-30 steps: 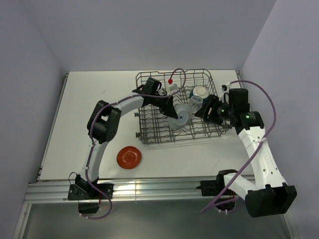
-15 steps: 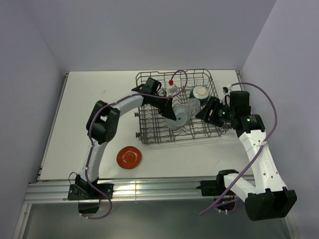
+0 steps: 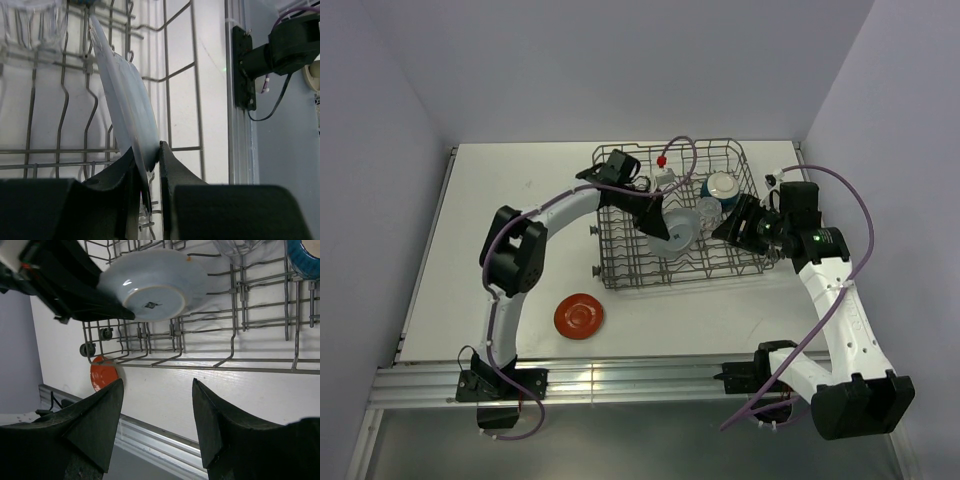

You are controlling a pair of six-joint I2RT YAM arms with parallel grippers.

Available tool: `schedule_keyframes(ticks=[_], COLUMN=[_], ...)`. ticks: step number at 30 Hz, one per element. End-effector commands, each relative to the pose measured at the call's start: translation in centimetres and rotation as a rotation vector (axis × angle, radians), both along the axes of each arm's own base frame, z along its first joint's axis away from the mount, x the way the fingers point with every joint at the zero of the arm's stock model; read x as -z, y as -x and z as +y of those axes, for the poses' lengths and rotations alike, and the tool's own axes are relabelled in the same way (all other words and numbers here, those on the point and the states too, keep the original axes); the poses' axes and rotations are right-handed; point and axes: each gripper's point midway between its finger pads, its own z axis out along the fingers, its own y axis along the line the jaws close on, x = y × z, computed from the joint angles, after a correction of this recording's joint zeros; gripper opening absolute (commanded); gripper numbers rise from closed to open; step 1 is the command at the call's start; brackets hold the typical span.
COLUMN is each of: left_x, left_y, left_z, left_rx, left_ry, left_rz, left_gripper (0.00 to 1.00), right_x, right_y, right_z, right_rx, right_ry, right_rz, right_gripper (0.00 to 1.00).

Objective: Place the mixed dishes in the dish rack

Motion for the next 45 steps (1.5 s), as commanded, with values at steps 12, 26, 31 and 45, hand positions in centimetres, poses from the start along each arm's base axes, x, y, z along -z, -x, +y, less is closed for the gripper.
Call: schedule_keyframes(ticks=[12,26,31,45], left_x=[-18.2,-20.6,-24.1,-24.5], left_y=[0.7,-0.7,0.5,0.2], left_z=[-0.2,4.7,6.6,6.1], left_rx=[-0.163,-0.939,-1.066,-1.268], left_ry=[0.338,0.221,0.324,0.319], left_rz=[-0.102,0.89,1.165,1.504], left_gripper=[0.0,0.0,0.0,0.0], right_x=[-2.8,-9.7,-10.9,-14.4], right_y=[-1.4,-0.3,1.1,0.3], right_z=[-1.1,0.1,2.8,4.8], right_rx=[0.054,-0.144,-0.361,-0.487], right_ry=[0.04,0.384,0.519,0.702], right_rz=[-0.039,-0.428,-0.548,-0.799], right_gripper=[0.61,0.62,0.61,0.55])
